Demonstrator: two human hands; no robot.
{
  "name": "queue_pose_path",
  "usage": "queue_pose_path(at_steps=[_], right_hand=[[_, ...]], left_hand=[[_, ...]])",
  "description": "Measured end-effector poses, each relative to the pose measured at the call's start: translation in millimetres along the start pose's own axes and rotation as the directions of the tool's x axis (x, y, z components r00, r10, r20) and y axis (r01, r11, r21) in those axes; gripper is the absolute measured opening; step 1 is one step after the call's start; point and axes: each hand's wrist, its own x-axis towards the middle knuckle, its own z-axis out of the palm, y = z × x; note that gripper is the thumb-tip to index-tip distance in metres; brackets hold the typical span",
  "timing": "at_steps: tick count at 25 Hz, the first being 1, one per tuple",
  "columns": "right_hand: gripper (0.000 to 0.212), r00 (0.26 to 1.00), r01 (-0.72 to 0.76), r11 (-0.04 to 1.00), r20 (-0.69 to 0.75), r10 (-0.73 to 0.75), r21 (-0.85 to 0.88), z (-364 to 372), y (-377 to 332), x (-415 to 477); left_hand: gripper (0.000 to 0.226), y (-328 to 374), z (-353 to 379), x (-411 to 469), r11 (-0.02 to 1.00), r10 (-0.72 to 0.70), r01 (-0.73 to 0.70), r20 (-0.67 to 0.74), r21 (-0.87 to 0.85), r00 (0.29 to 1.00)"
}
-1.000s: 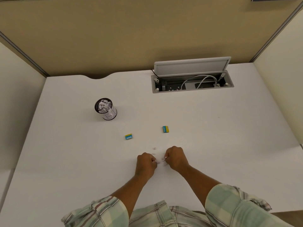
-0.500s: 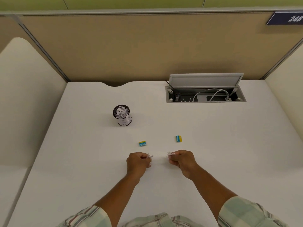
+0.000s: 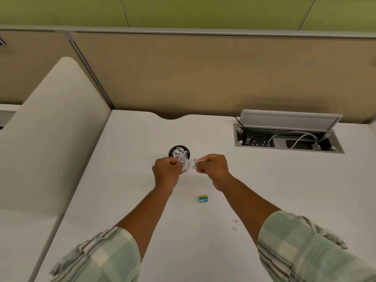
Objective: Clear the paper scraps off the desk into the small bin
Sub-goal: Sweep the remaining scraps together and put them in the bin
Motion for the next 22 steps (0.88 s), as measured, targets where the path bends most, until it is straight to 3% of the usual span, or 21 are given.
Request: queue_pose_path(at_steps=[4, 7, 10, 18, 22], right_hand=[[0.009, 0.99, 0.127, 0.937, -0.013, -0.138, -0.325, 40.8, -27.8, 32.9], [0.006, 0.971, 0.228, 0.802, 0.07, -0.228, -0.551, 63.2, -34.2, 46.8], [0.007, 0.959, 0.277, 0.675, 0.158, -0.234, -0.684, 72.8, -35.6, 56.2], [0.022, 0.937, 0.335, 0.521, 0.22, -0.27, -0.785, 65.9, -40.5, 62.2], [0.023, 0.929, 0.352, 0.564, 0.203, -0.311, -0.747, 60.7, -37.0, 58.8]], left_hand=[[0.006, 12.6, -4.0, 43.7, 0.991, 0.067, -0.062, -0.034, 0.116, 0.997], [0.02, 14.1, -3.2, 62.4, 0.948, 0.137, -0.14, 0.032, 0.284, 0.99], [0.018, 11.7, -4.9, 74.3, 0.928, 0.149, -0.169, 0.086, 0.332, 0.985], [0.028, 17.6, -7.4, 83.5, 0.883, 0.235, -0.28, 0.161, 0.378, 0.959], [0.017, 17.9, -9.4, 77.9, 0.887, 0.275, -0.289, 0.091, 0.361, 0.957]])
